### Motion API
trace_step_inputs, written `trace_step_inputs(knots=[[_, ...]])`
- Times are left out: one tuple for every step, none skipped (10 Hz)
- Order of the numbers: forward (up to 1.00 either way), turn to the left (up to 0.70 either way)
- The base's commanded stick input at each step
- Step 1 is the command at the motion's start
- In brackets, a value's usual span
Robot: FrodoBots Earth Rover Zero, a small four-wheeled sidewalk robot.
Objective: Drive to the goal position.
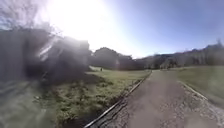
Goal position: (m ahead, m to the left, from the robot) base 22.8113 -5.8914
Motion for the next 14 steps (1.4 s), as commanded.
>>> trace_step_inputs(knots=[[0.00, -0.05], [0.00, 0.00], [0.00, 0.00], [0.00, 0.00], [0.00, 0.00], [0.00, -0.03], [0.00, -0.33], [0.00, -0.45], [0.00, -0.45], [0.00, -0.15], [0.00, 0.00], [0.00, 0.00], [0.70, 0.00], [0.70, 0.00]])
